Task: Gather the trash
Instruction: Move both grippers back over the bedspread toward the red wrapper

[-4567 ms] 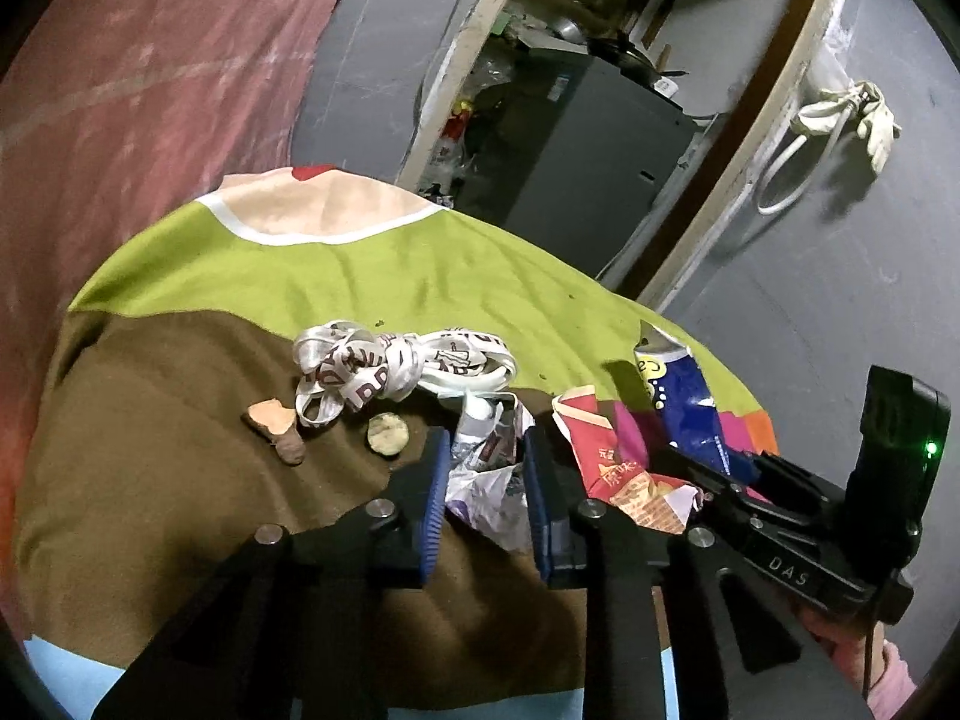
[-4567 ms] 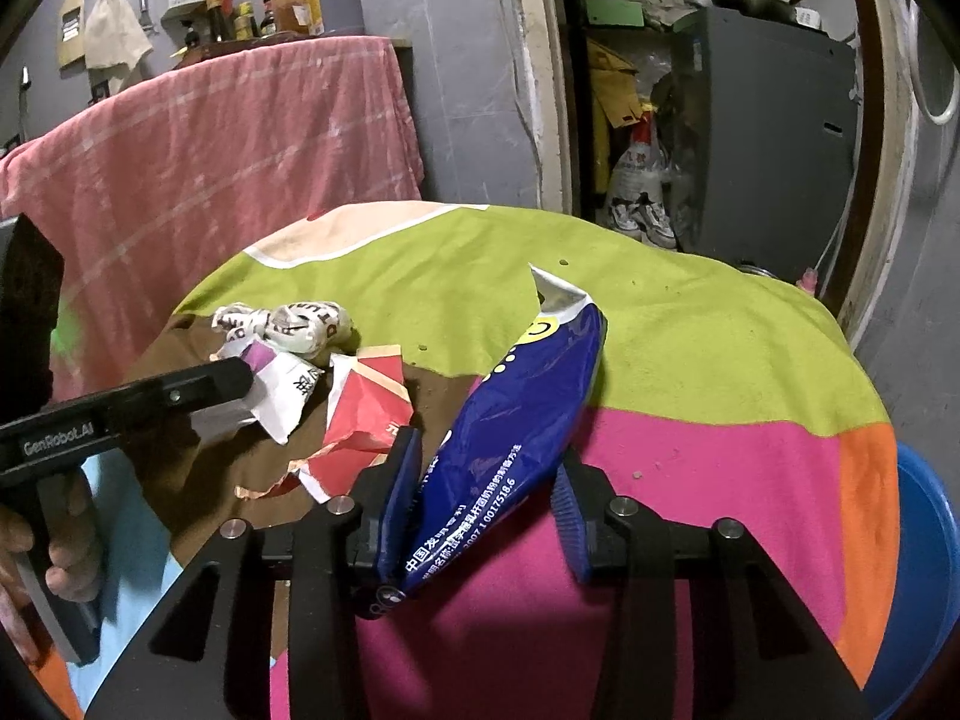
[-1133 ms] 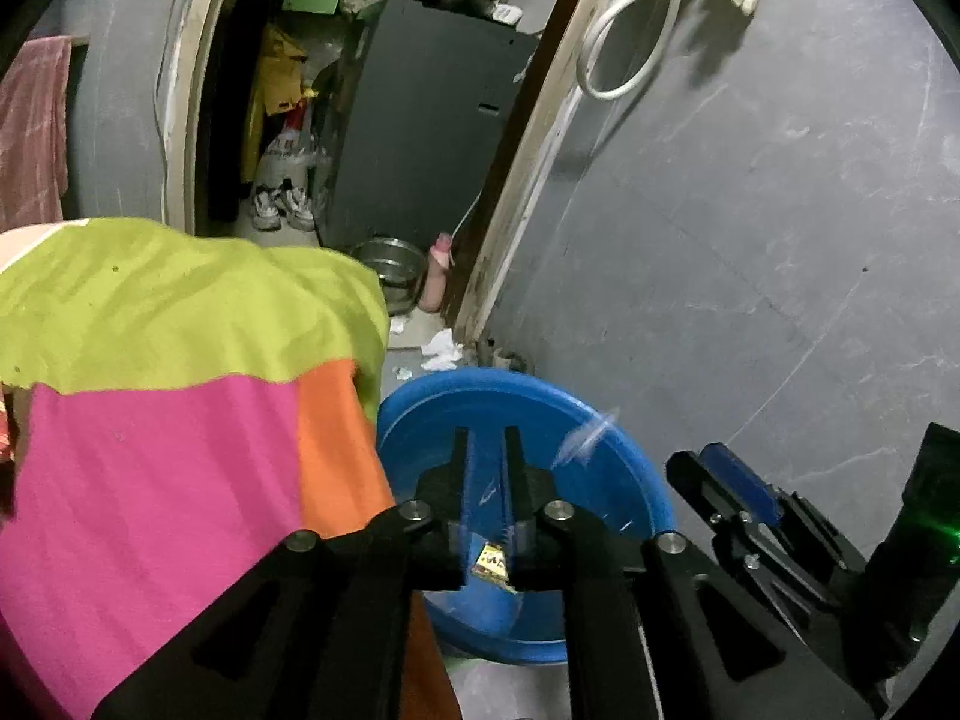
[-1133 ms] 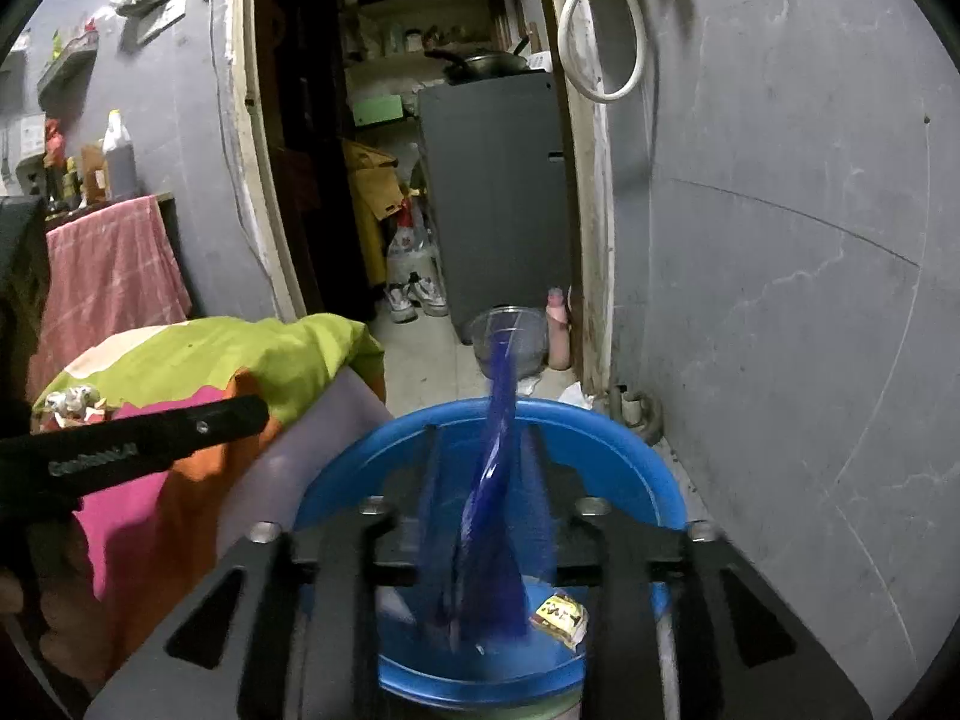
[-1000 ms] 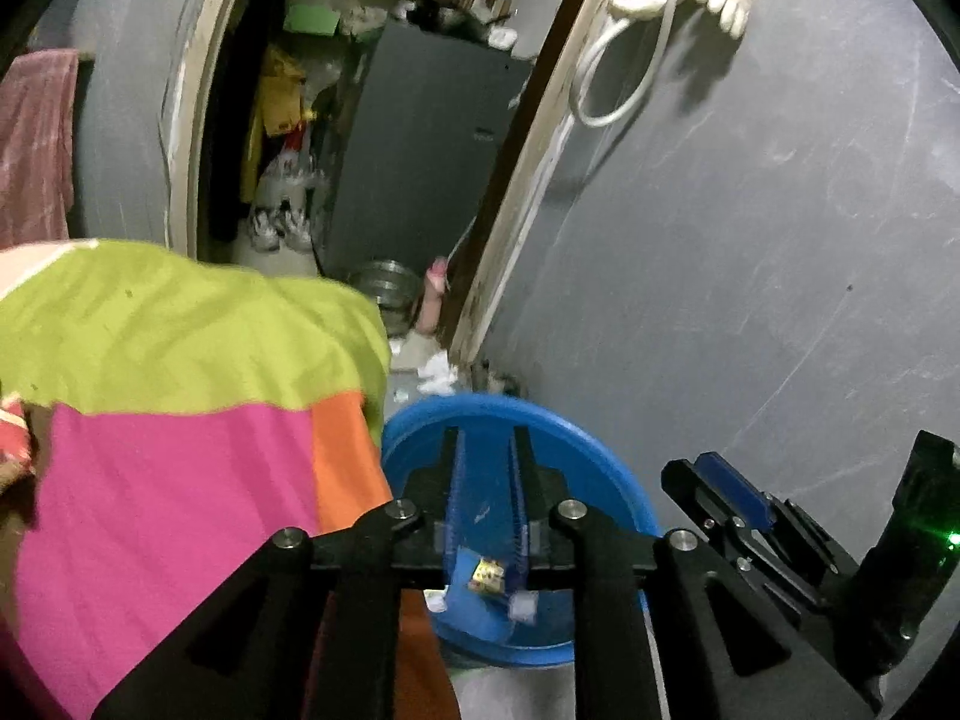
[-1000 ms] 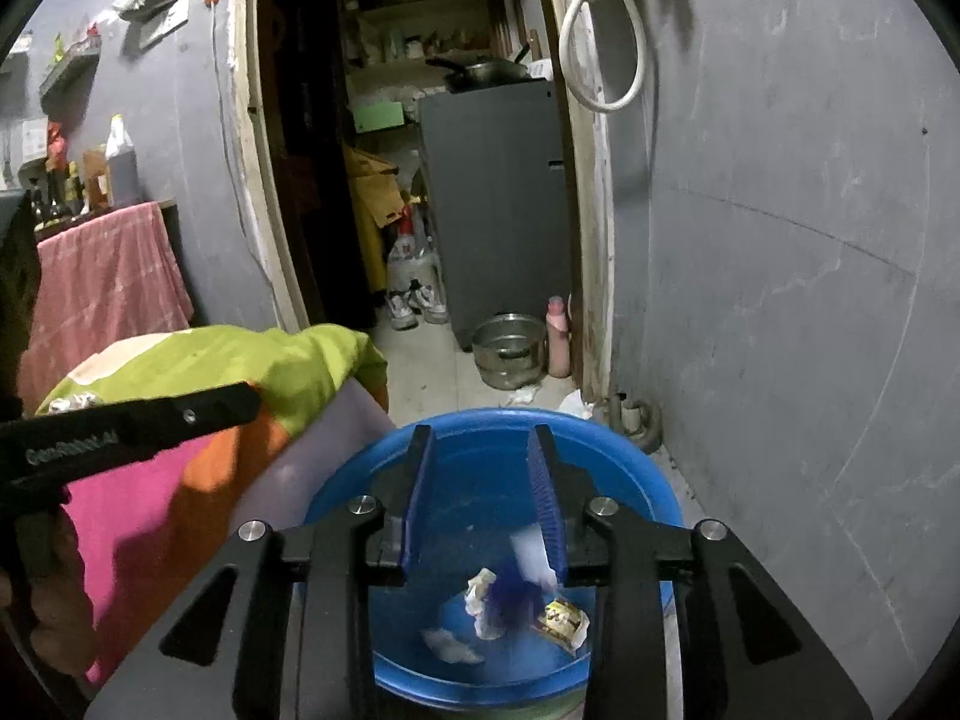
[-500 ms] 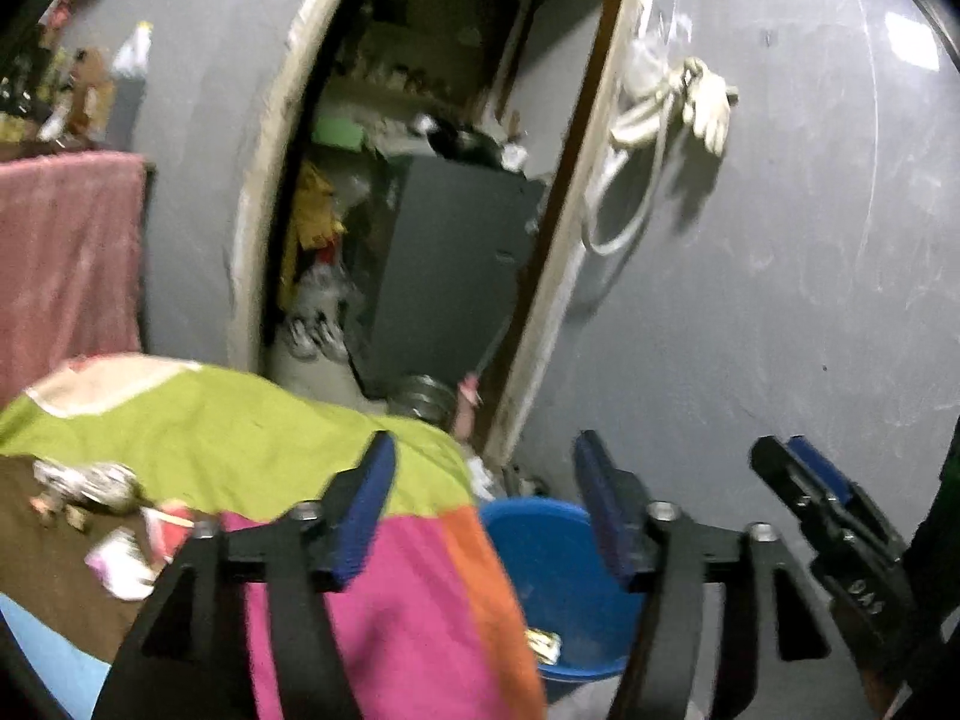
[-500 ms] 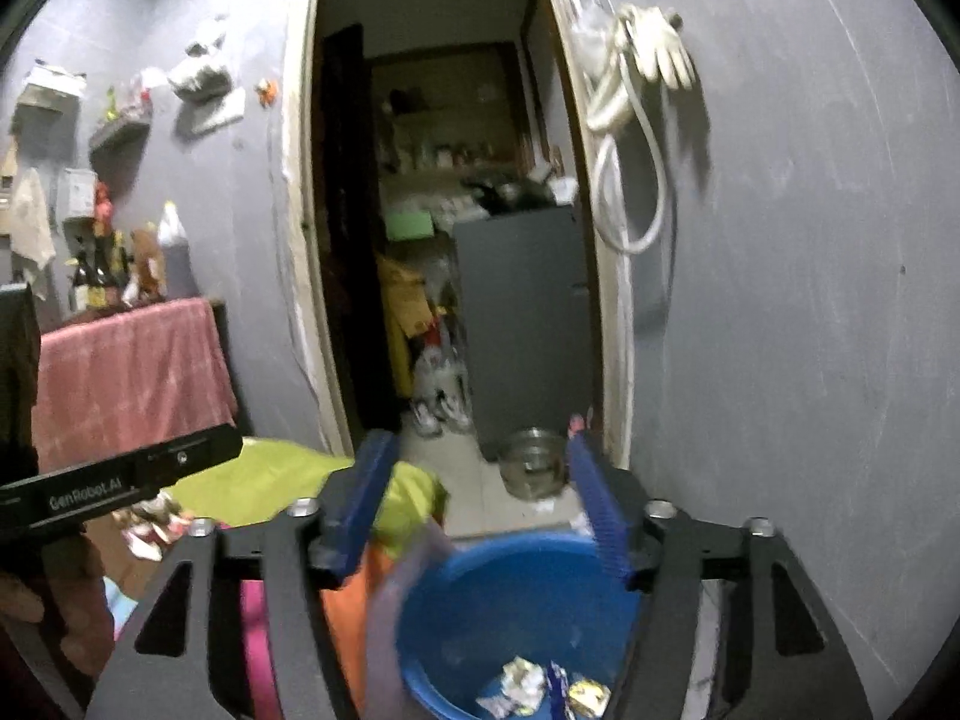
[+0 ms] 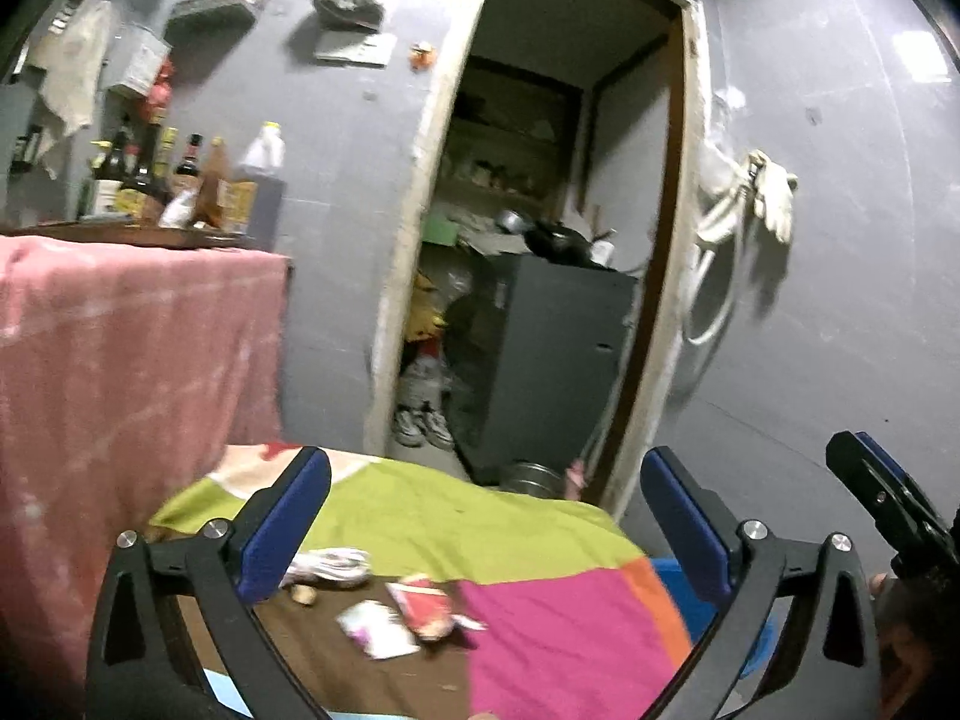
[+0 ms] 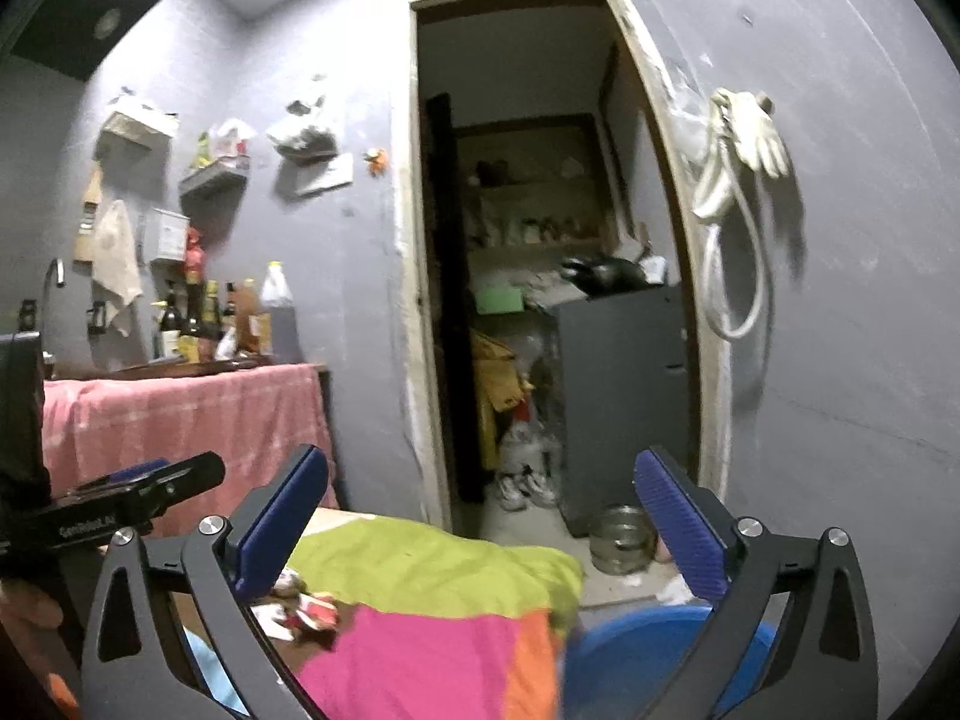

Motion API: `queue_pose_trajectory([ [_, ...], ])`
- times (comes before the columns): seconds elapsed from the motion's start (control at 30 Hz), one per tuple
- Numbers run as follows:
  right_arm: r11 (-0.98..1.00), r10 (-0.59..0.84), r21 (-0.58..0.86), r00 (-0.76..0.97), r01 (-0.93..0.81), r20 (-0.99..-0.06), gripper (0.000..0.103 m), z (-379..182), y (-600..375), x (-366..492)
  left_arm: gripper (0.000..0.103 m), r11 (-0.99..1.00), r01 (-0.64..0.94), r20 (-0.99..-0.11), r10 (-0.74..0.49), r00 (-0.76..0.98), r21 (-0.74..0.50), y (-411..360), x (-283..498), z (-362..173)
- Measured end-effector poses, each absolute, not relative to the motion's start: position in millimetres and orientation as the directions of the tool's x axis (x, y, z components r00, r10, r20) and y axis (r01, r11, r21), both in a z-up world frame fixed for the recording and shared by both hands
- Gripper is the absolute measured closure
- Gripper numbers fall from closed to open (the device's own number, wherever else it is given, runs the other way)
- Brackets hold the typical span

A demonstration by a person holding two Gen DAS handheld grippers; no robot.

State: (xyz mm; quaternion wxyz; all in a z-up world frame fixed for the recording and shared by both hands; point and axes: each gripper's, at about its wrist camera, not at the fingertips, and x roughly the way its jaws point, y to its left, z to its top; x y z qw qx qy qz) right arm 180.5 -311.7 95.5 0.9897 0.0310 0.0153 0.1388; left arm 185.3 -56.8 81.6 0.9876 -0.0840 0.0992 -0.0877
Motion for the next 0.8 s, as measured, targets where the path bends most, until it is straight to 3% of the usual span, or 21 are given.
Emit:
queue_pose_trajectory([
  [0.3,0.932,0.359,0.055,0.933,-0.358,-0.006,0.000,81.0,-251.1,180.9,0.002,0.985,0.038,-0.197,-0.071,0.978,-0.167,13.0,172.7,68.4],
  [0.8,0.911,0.403,0.031,0.873,-0.411,-0.275,0.000,32.1,-199.7,232.3,0.002,0.986,-0.014,-0.399,-0.054,0.915,-0.167,67.5,201.5,0.7],
])
